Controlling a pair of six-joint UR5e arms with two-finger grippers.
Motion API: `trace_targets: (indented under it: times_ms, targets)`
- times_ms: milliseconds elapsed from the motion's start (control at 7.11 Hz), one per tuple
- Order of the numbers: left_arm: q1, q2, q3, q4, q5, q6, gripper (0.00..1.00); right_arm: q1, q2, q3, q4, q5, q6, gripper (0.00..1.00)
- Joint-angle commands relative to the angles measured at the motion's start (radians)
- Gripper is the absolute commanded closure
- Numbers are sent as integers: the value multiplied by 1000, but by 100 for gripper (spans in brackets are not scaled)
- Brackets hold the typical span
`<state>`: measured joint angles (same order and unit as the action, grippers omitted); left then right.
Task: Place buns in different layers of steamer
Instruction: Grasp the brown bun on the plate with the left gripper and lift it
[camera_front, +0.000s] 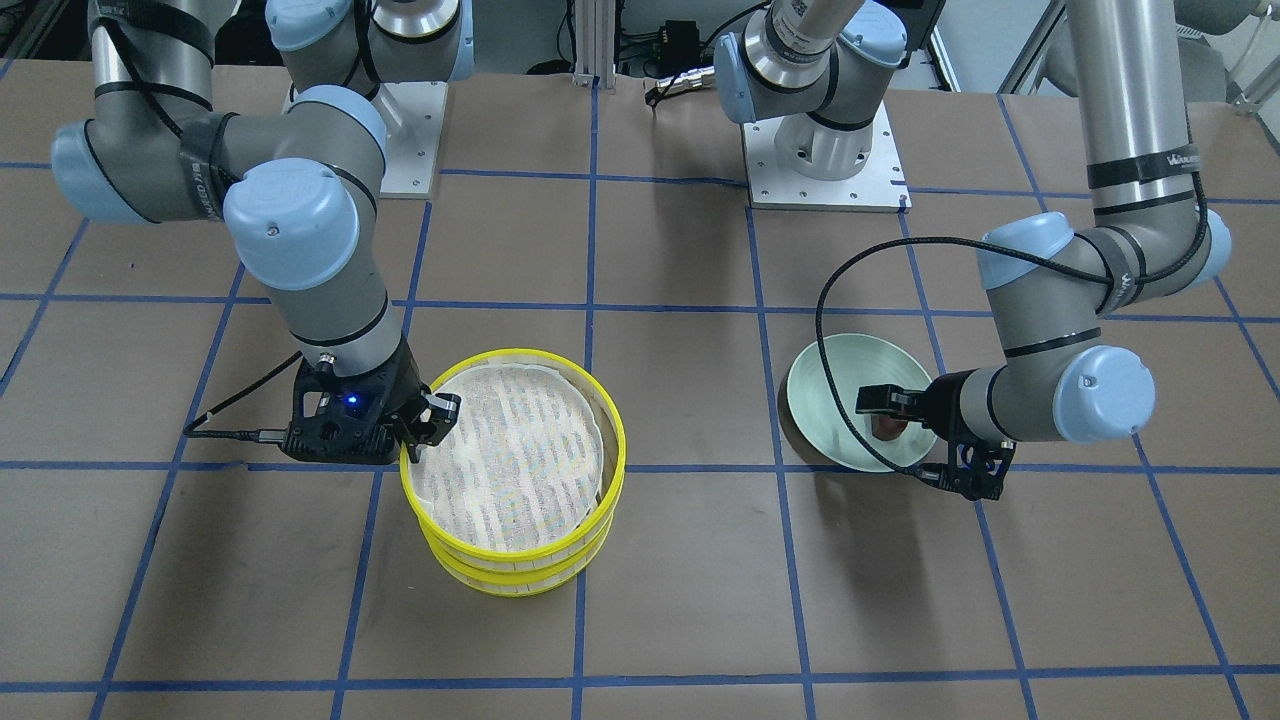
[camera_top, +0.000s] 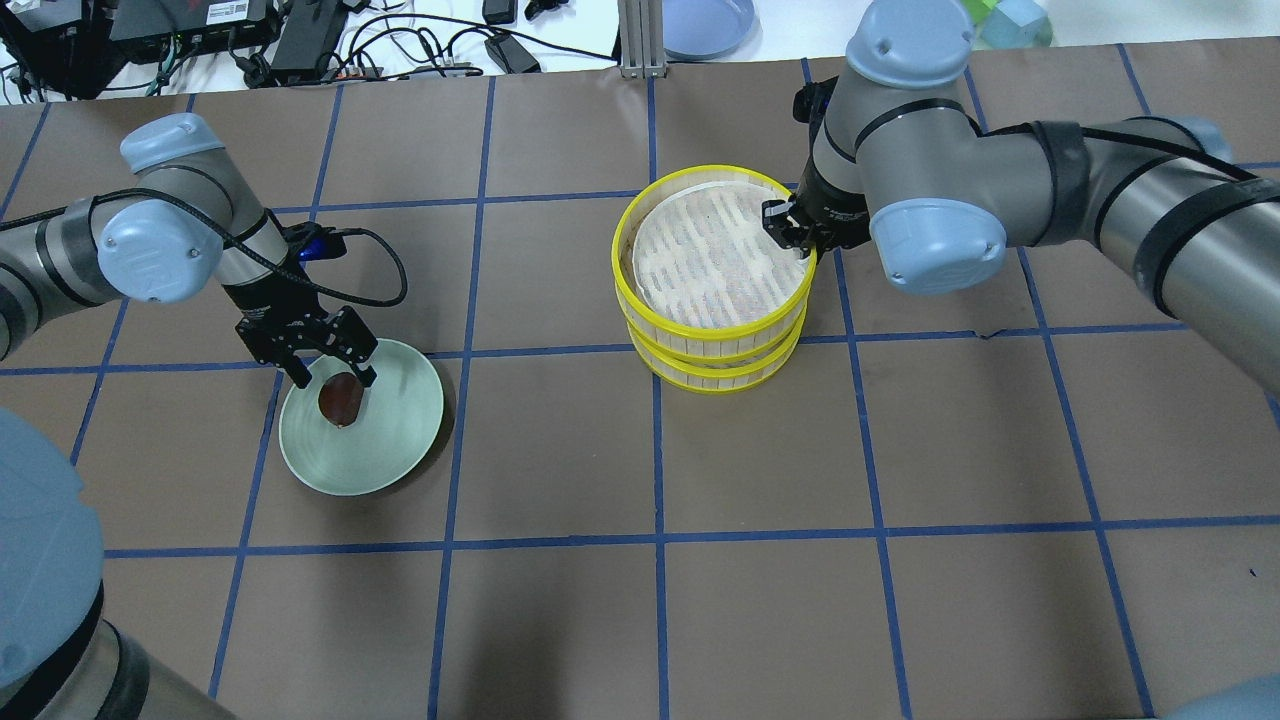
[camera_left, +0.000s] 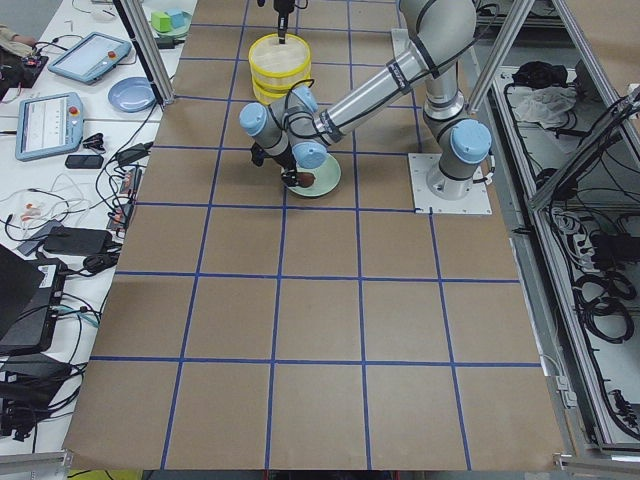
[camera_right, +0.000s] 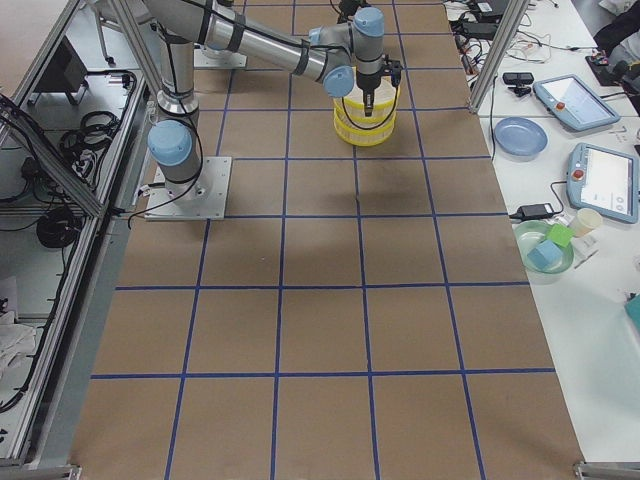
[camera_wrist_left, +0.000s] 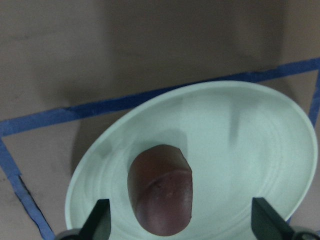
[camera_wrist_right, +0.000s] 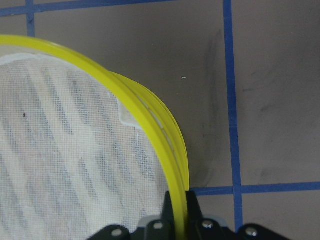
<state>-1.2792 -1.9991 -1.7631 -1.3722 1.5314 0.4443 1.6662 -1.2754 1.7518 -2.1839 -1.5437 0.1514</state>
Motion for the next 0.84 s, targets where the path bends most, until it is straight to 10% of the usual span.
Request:
trace_targets:
  times_ms: [0,141,281,703]
  targets:
    - [0,-21,-1,7,0,-12,4,3,16,15,-19,-10,-4,100]
    - [0,-20,-2,-4,7,-10,62,3,19,17,-25,-10,-4,100]
    - [1,-20,-6,-7,7,-6,90,3,21,18,-31,-10,-4,100]
    - [1,-11,3,-7,1,-1,100,3,34,18,-36,-41,-6,100]
